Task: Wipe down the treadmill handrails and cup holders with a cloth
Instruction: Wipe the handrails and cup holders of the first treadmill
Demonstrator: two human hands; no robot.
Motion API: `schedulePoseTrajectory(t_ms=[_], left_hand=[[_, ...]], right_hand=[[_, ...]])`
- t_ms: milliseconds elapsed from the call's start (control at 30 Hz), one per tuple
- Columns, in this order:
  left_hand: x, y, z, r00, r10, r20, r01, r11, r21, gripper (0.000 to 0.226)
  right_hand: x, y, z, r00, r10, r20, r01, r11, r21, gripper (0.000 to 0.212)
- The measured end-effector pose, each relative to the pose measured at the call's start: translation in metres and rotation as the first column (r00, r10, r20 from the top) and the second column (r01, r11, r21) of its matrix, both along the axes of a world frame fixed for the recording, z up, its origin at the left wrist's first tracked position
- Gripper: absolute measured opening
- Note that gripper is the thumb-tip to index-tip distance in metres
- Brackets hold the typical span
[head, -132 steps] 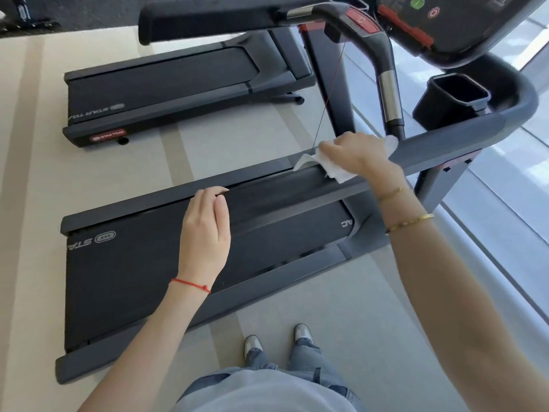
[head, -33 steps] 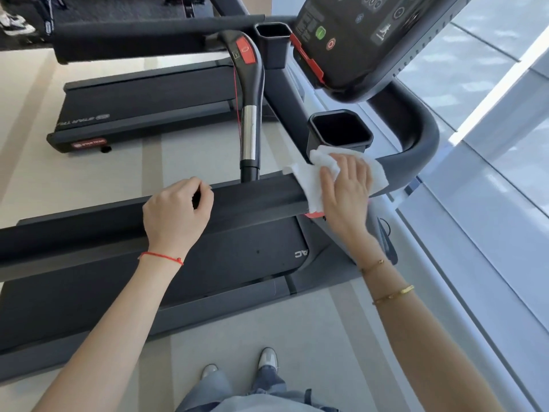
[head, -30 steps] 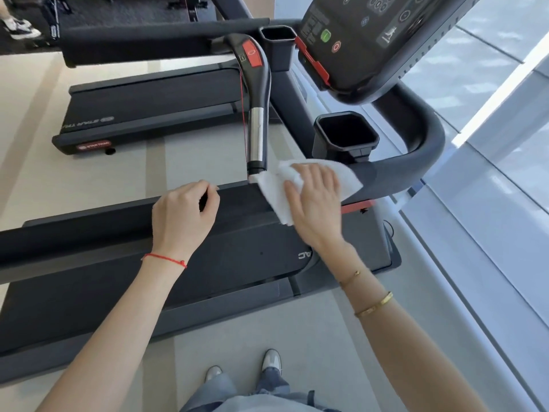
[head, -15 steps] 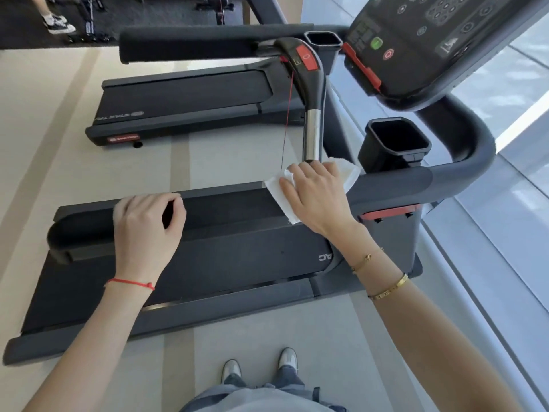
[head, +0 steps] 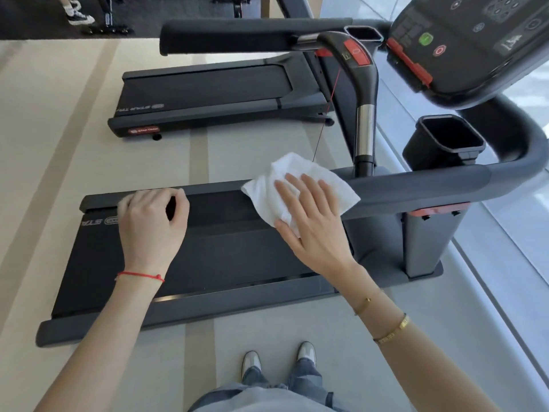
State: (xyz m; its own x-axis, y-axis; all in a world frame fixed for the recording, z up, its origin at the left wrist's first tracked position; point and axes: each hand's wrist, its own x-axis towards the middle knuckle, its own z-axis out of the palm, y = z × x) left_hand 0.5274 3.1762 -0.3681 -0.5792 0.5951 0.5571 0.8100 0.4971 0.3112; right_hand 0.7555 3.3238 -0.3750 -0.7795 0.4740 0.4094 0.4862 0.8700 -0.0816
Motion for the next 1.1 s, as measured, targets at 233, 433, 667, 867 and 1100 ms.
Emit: schedulePoseTrajectory(t_ms=[233, 433, 667, 867, 1100], left_hand=[[-0.008, -0.003, -0.003, 0.997, -0.077, 0.017, 0.077, 0.997, 0.030, 0.031], [-0.012, -0.005, -0.006, 0.994, -0.103, 0.027, 0.102, 0.994, 0.038, 0.031], [-0.020, -0.012, -0.008, 0.975, -0.214, 0.054, 0.210, 0.976, 0.058, 0.032], [-0.031, -0.022, -0.014, 0.967, -0.200, 0.157, 0.180, 0.975, 0.129, 0.031], [-0.031, -0.023, -0.013, 0.954, -0.214, 0.207, 0.185, 0.971, 0.150, 0.031]], right_hand=[[-0.002, 0.012, 0.035, 0.971, -0.045, -0.235, 0.007, 0.987, -0.160, 0.048], [-0.017, 0.024, 0.030, 0.952, -0.197, -0.232, 0.159, 0.972, -0.173, 0.024], [-0.034, -0.007, 0.011, 0.989, -0.107, -0.105, 0.105, 0.994, -0.018, 0.050], [-0.095, -0.046, 0.003, 0.985, -0.088, -0.147, 0.096, 0.994, 0.054, 0.057], [-0.044, 0.011, 0.020, 0.932, -0.315, -0.179, 0.327, 0.944, 0.043, 0.048]])
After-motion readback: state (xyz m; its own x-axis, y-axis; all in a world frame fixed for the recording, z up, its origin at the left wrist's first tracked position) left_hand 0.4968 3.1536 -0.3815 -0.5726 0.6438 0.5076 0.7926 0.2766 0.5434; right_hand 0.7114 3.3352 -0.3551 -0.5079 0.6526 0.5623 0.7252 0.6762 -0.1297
